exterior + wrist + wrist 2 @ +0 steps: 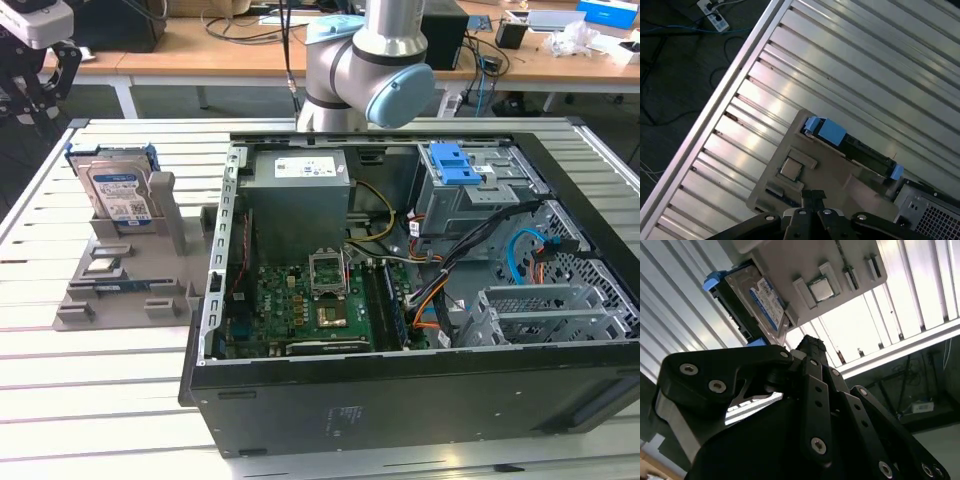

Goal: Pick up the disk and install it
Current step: 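Pick up the disk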

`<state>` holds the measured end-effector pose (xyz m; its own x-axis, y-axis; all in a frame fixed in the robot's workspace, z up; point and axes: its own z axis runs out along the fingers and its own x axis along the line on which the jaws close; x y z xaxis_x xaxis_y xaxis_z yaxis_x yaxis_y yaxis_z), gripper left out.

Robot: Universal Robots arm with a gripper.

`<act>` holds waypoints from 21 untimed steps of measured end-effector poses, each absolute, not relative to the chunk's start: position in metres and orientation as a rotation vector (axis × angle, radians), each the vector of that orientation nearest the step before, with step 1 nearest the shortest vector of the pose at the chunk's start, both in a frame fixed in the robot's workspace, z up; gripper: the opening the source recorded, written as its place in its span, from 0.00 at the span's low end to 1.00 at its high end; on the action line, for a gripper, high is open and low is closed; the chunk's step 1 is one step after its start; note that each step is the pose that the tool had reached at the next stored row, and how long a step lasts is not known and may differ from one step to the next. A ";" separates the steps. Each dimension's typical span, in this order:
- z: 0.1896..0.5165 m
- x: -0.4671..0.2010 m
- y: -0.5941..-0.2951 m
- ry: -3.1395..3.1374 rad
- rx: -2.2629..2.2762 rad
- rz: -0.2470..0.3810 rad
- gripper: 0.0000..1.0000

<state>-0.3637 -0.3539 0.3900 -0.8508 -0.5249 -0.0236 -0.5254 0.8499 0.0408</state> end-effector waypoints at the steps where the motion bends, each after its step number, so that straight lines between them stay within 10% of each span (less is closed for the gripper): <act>1: 0.390 -0.364 -0.354 3.003 -0.882 0.072 0.11; 21: 0.390 -0.364 -0.354 2.804 -1.408 0.074 0.11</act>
